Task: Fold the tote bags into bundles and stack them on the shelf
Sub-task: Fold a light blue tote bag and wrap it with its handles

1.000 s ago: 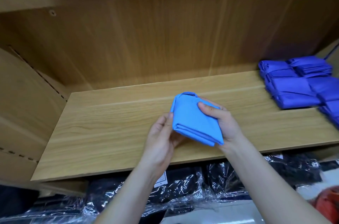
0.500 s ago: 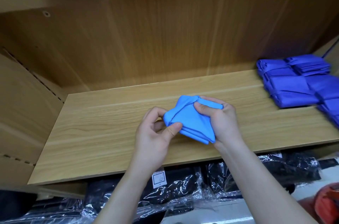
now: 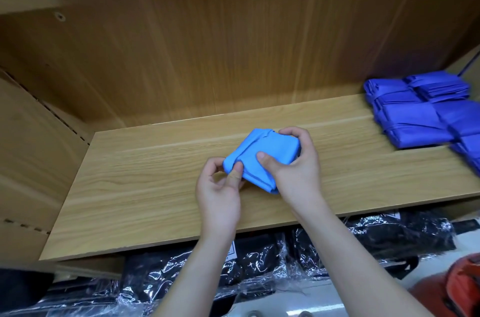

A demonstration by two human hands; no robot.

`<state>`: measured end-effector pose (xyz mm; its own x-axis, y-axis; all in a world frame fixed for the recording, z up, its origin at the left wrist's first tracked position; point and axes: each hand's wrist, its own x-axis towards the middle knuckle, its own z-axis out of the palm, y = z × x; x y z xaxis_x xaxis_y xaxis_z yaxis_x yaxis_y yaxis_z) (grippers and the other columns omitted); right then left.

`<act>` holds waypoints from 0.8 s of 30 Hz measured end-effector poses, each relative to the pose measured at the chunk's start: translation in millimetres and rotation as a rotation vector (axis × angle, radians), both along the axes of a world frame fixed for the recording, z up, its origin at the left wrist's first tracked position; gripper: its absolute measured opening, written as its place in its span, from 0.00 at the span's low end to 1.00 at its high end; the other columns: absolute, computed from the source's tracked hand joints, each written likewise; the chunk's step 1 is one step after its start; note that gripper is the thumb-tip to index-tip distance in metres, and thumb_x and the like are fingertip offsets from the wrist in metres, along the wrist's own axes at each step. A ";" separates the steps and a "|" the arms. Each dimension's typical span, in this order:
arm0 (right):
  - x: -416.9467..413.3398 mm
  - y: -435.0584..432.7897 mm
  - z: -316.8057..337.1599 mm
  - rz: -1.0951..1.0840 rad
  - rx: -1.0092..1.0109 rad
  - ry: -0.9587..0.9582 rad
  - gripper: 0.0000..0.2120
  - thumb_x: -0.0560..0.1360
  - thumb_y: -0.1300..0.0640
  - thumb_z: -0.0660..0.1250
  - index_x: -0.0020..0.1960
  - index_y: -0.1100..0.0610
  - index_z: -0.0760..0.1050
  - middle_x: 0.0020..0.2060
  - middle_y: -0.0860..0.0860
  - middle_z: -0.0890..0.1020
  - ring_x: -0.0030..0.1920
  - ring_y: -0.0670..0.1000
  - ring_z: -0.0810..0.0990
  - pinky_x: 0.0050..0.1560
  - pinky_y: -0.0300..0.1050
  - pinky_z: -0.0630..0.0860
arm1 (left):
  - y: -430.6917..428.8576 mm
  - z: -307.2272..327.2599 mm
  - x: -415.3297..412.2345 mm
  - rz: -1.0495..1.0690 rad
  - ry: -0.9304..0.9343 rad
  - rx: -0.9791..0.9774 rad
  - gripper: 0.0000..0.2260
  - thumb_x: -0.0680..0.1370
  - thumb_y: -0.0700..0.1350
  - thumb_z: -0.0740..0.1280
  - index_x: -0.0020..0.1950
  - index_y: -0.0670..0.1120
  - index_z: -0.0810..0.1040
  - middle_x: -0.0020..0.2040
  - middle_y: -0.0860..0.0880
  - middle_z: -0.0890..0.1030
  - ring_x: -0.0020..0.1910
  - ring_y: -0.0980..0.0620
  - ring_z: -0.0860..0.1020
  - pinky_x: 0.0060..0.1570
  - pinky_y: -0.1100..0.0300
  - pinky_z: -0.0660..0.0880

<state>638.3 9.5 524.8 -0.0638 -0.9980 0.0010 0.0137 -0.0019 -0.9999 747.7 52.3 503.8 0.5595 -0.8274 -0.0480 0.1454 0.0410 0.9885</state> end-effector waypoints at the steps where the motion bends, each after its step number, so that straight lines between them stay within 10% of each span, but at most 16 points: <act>1: 2.9 -0.8 -1.9 -0.049 -0.022 -0.015 0.21 0.68 0.66 0.75 0.50 0.45 0.72 0.44 0.41 0.79 0.43 0.40 0.78 0.46 0.43 0.79 | 0.6 0.0 -6.2 0.007 0.028 0.000 0.05 0.78 0.35 0.67 0.43 0.42 0.75 0.37 0.54 0.80 0.41 0.51 0.80 0.52 0.46 0.79; 7: 11.6 -8.9 -1.6 -0.172 -0.146 0.033 0.23 0.65 0.68 0.67 0.48 0.42 0.69 0.46 0.45 0.77 0.47 0.50 0.77 0.49 0.55 0.77 | 13.4 0.0 -28.5 -0.119 -0.134 0.073 0.09 0.73 0.33 0.73 0.43 0.47 0.81 0.37 0.51 0.83 0.34 0.60 0.79 0.39 0.68 0.73; 15: 1.5 -8.0 -9.1 0.055 -0.252 0.233 0.27 0.70 0.67 0.66 0.54 0.38 0.62 0.55 0.47 0.72 0.56 0.50 0.73 0.56 0.48 0.72 | 1.8 17.1 -7.4 -0.161 -0.473 0.199 0.07 0.68 0.39 0.74 0.34 0.45 0.77 0.23 0.57 0.69 0.24 0.58 0.64 0.28 0.63 0.61; 21: -7.6 0.1 -13.9 0.274 -0.195 0.153 0.27 0.67 0.66 0.64 0.57 0.41 0.62 0.56 0.37 0.67 0.54 0.34 0.69 0.54 0.28 0.66 | -6.5 27.1 7.2 -0.162 -0.711 0.102 0.23 0.70 0.46 0.75 0.61 0.57 0.72 0.54 0.57 0.74 0.51 0.58 0.73 0.53 0.60 0.71; 24: -15.1 0.5 -7.7 0.381 -0.086 -0.034 0.28 0.63 0.65 0.63 0.58 0.42 0.63 0.52 0.40 0.70 0.45 0.37 0.73 0.47 0.32 0.72 | -13.6 34.1 20.1 -0.406 -0.336 0.154 0.32 0.69 0.48 0.78 0.69 0.58 0.69 0.61 0.52 0.75 0.56 0.57 0.77 0.55 0.60 0.75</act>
<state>623.2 10.0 517.1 0.3101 -0.9465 0.0895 0.0626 -0.0736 -0.9953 767.8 38.7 537.9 0.2023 -0.9776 -0.0587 -0.2057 -0.1010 0.9734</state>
